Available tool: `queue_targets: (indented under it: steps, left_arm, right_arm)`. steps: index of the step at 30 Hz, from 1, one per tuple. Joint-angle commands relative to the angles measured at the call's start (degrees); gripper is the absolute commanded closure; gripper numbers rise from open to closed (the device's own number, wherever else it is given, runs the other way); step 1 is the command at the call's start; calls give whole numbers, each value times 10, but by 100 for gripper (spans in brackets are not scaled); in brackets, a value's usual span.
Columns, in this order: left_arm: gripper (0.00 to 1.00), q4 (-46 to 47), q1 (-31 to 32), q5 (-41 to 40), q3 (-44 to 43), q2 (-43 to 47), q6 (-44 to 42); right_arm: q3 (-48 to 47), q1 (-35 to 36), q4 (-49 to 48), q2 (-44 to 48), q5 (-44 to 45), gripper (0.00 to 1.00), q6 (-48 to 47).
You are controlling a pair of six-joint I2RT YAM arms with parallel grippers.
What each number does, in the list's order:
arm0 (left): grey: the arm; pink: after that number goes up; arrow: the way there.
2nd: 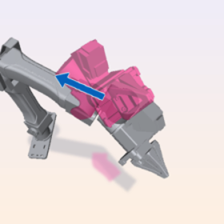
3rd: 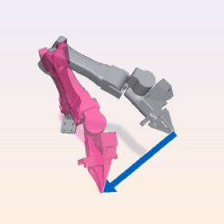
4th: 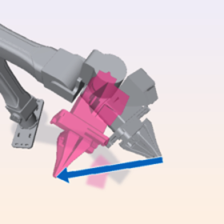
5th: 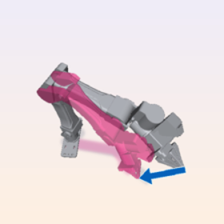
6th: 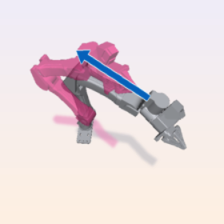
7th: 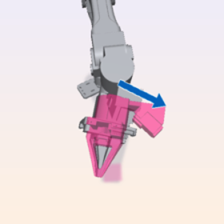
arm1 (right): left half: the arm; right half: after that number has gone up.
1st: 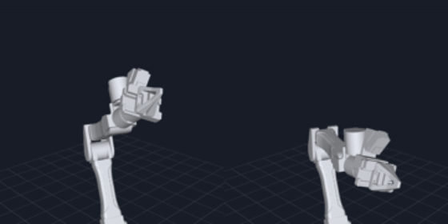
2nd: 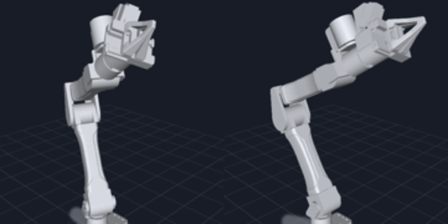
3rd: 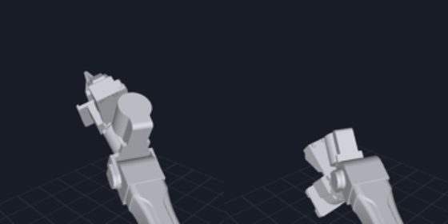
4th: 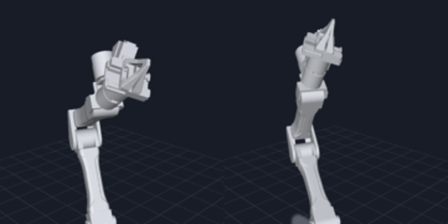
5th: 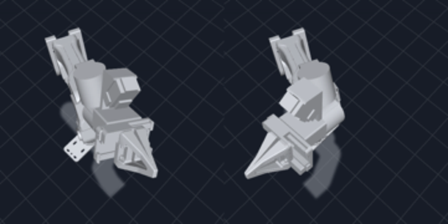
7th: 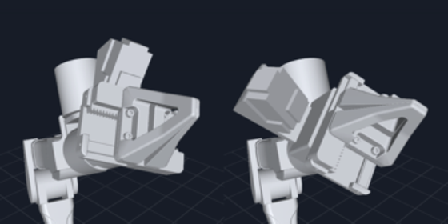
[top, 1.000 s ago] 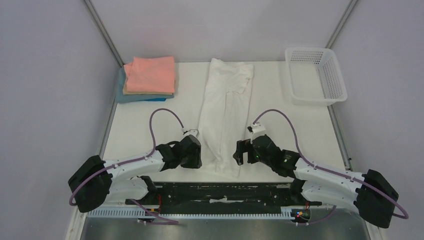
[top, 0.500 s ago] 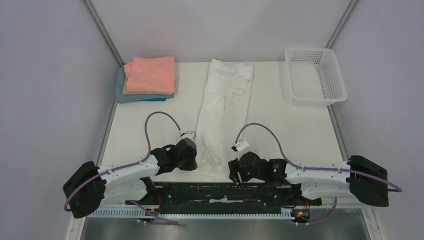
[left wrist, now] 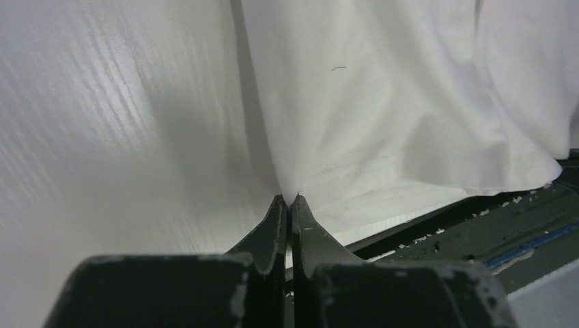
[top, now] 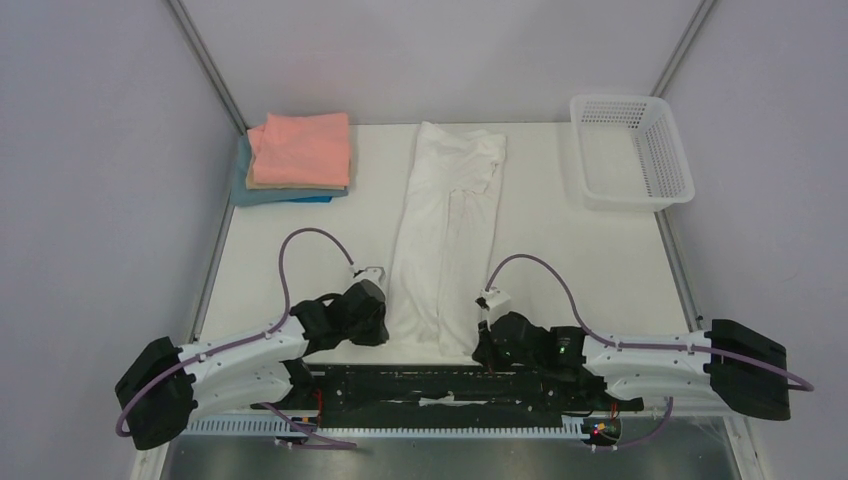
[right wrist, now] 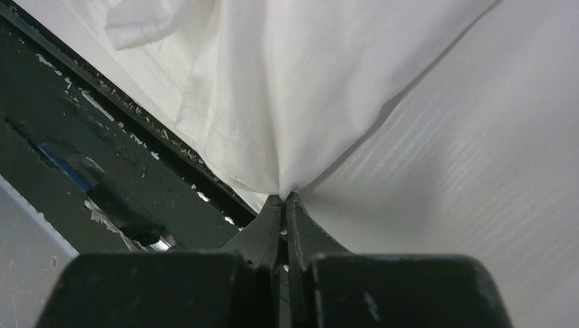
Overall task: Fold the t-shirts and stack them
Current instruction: Grab the bottom of the folded rectangular tshirt with both arms, then fold the folded rectangular tshirt in 1/3 of the way
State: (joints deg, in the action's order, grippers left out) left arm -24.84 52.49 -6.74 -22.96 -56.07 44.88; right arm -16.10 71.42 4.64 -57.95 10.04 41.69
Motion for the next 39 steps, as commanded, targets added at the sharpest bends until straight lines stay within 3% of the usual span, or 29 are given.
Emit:
queue_targets:
  steps: [1, 3, 6, 11, 15, 19, 23, 27, 30, 39]
  left_arm:
    - [98, 12, 0, 71, 24, 31, 9]
    - [98, 62, 0, 147, 44, 31, 7]
    - [98, 55, 1, 168, 47, 38, 9]
    - [98, 12, 1, 147, 18, 76, 8]
    - [98, 42, 0, 144, 1, 95, 14]
    - [98, 67, -1, 100, -24, 85, 8]
    - [98, 74, 0, 6, -65, 58, 5]
    - [98, 92, -12, -62, -109, 12, 3]
    - [98, 99, -30, -84, -142, -30, -4]
    - [98, 153, -138, -25, -224, -143, -27]
  right_arm:
    - [40, 5, -37, 21, -51, 100, 6]
    - [53, 10, -102, 13, -97, 100, -2]
    - [41, 25, -118, 2, -129, 100, -17]
    - [17, 29, -50, 35, -63, 100, -42]
    - [-10, 29, -5, 70, -10, 100, -66]
    - [-43, 26, 1, 66, 46, 100, -103]
    - [-91, 16, 7, 33, 114, 100, -138]
    - [-122, -28, -5, 28, 157, 100, -156]
    - [-129, -75, -41, 20, 121, 100, -191]
    - [-192, -193, -88, -55, 83, 100, -254]
